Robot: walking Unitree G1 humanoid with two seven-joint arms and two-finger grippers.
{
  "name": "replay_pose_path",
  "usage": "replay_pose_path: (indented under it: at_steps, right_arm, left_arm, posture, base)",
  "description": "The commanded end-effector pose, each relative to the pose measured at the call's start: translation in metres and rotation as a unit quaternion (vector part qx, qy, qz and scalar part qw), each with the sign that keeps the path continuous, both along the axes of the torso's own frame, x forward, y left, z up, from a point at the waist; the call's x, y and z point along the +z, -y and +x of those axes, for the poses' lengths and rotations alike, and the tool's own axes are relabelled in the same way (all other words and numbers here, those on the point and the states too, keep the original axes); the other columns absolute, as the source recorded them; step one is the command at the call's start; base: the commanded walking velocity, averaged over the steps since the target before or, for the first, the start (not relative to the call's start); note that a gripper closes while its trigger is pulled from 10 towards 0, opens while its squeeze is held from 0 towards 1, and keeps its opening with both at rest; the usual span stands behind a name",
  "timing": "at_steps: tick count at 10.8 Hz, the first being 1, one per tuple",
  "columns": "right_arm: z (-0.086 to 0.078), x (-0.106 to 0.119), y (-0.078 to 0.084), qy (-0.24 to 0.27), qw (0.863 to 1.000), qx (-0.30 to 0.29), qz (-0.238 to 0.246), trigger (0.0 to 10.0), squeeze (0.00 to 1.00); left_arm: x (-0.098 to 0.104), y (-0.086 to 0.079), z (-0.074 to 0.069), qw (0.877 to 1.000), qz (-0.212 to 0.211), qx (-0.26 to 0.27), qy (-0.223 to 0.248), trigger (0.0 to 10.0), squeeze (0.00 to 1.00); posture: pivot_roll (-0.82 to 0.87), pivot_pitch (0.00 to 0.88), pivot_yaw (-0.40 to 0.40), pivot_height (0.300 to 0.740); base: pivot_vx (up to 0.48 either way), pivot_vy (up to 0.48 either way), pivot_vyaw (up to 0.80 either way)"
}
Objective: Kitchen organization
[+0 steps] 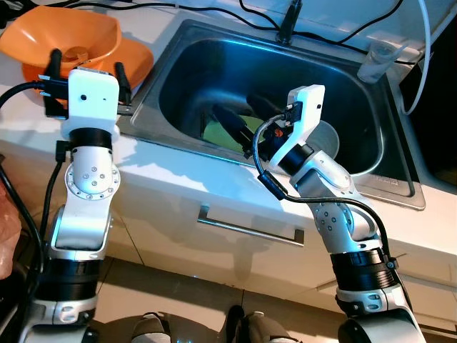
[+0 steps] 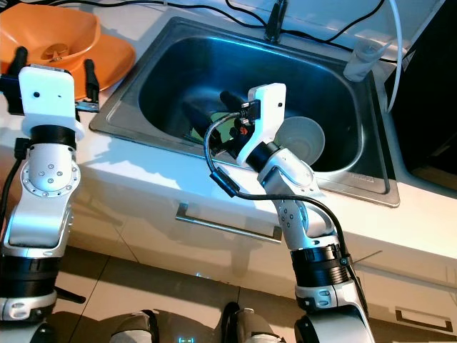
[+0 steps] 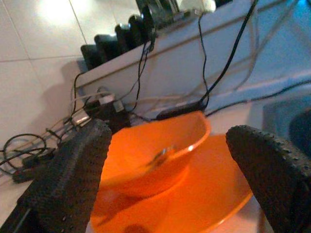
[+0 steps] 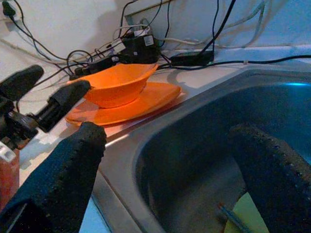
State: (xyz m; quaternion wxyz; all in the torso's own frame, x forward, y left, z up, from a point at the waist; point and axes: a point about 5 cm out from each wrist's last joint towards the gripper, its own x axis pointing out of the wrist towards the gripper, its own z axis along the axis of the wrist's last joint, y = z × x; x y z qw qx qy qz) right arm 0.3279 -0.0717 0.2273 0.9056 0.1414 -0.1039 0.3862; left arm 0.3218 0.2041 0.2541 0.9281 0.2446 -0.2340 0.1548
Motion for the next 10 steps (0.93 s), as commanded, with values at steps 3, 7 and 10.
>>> replay_pose_path:
  at_steps: [3,7,10]
  right_arm:
    - [-0.007,0.002,0.008,-0.007,1.000,-0.004,0.006,10.0,1.00]
    - [-0.013,0.004,0.008,-0.016,1.000,-0.006,0.013,10.0,1.00]
    - [-0.015,0.006,0.012,-0.024,1.000,-0.014,0.014,10.0,1.00]
  left_arm:
    - [-0.005,-0.016,0.006,0.999,0.012,0.042,0.021,10.0,0.00]
    - [-0.012,-0.030,0.020,0.998,0.006,0.048,0.026,10.0,0.00]
    - [-0.010,-0.032,0.033,0.998,0.013,0.048,0.037,10.0,0.00]
  posture:
    - [0.01,0.194,-0.119,0.740]
    - [-0.02,0.225,-0.114,0.740]
    - [-0.04,0.236,-0.123,0.740]
  base:
    - [0.000,0.000,0.00]
    - [0.000,0.000,0.00]
    - [0.000,0.000,0.00]
